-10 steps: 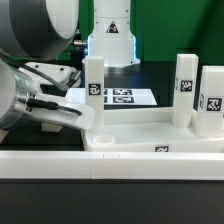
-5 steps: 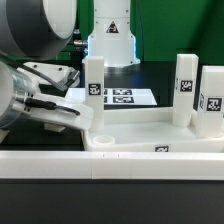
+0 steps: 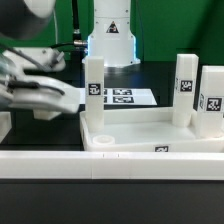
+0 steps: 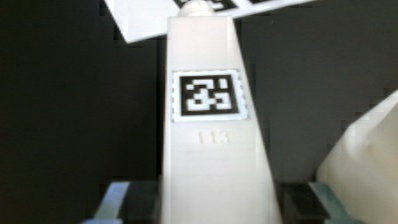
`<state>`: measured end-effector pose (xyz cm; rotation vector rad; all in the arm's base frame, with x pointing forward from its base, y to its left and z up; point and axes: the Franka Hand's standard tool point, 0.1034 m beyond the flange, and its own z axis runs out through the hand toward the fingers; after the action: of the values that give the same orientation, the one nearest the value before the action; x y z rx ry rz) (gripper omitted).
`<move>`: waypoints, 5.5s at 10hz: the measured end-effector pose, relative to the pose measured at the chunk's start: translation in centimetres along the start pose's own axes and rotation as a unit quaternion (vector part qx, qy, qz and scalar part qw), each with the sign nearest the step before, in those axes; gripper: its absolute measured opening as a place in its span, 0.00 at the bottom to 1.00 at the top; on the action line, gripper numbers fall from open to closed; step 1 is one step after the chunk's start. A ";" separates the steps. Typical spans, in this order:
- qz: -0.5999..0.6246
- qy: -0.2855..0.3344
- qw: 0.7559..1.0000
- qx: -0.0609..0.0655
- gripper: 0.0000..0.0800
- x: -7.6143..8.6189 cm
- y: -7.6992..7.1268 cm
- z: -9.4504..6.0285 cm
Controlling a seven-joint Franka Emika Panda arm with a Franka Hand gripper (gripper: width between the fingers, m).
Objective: Assemble desk
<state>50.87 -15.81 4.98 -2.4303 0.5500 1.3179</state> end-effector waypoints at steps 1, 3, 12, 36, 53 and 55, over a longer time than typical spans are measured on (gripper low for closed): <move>-0.006 0.009 1.000 -0.009 0.36 -1.3 -0.7 -1.4; -0.019 0.043 0.999 -0.014 0.36 -1.6 -1.7 -3.6; -0.063 0.313 0.947 -0.018 0.36 -2.7 -5.3 -11.4; -0.120 0.651 0.746 -0.075 0.36 -5.2 -14.4 -9.9; -0.126 0.655 0.741 -0.078 0.36 -4.4 -15.3 -7.5; -0.125 0.654 0.742 -0.079 0.36 -4.3 -15.2 -7.3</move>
Offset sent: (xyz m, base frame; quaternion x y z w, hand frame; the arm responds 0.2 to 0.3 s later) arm 0.0000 0.0000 0.0000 0.0000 0.0000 0.0000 1.0000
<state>61.25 -5.06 13.90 -3.0791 0.3322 -0.6965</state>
